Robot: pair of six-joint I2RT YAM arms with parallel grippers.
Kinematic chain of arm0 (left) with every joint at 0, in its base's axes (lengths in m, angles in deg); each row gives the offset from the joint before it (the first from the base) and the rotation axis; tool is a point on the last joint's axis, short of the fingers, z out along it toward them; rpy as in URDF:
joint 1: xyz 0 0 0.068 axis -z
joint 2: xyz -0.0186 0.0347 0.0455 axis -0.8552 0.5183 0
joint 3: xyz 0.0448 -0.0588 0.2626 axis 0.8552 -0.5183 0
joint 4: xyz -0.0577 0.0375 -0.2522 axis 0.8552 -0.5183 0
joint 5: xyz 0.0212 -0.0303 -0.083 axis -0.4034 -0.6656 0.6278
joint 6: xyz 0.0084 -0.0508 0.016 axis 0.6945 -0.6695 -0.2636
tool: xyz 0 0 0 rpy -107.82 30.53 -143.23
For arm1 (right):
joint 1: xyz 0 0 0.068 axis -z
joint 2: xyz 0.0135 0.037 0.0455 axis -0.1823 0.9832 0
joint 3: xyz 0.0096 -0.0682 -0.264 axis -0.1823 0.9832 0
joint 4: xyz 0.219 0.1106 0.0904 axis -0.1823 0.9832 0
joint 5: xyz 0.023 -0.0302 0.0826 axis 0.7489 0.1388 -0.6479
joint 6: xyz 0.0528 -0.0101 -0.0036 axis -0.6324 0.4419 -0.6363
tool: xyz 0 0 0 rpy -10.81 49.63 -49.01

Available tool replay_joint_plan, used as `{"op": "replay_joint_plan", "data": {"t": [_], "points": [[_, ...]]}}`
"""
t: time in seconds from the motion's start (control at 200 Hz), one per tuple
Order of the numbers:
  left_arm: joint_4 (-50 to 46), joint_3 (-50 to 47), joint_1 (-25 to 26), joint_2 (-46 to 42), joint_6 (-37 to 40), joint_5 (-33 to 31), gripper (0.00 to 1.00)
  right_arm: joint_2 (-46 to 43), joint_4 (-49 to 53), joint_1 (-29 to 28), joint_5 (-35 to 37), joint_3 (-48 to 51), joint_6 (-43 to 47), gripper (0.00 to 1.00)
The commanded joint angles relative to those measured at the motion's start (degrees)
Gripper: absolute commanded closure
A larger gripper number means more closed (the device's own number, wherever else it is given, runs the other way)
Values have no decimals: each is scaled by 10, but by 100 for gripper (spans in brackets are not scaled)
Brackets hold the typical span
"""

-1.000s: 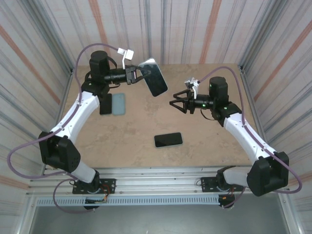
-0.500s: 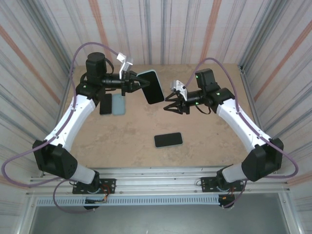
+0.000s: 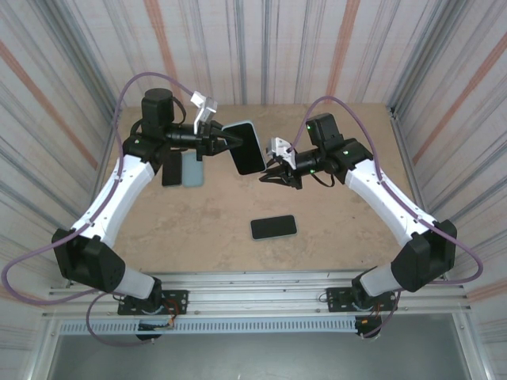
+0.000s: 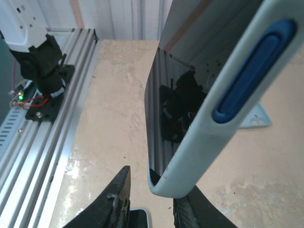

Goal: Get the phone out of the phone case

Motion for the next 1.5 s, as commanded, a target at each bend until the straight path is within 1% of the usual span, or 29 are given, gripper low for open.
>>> {"op": "replay_joint_plan", "data": {"t": [0.0,0.175,0.431,0.661,0.777,1.007,1.127,1.193,1.268,1.413,1.493], "points": [[-3,-2,-4,-27,18,17,100,5,13,-8,16,-20,19,75],[-5,-2,-4,-24,16,20,100,2,10,-11,25,-21,21,78],[-24,2,-4,-23,29,18,100,0,9,-13,29,-26,22,78],[-31,7,-4,-20,28,18,100,13,40,-14,33,-41,34,83],[-36,7,-4,-22,27,26,100,12,35,-16,37,-42,36,84],[-70,8,0,-21,35,43,100,9,11,-24,54,-40,32,85],[-88,9,6,-20,35,52,100,11,0,-27,89,-45,29,87],[-105,13,9,-19,37,56,100,8,-16,-28,112,-44,28,87],[-127,18,13,-18,43,58,100,-4,-63,-29,135,-26,17,87],[-148,12,18,-22,45,63,100,-25,-128,-29,150,-2,3,89],[-152,11,25,-22,43,65,100,-33,-160,-32,169,9,2,90]]}}
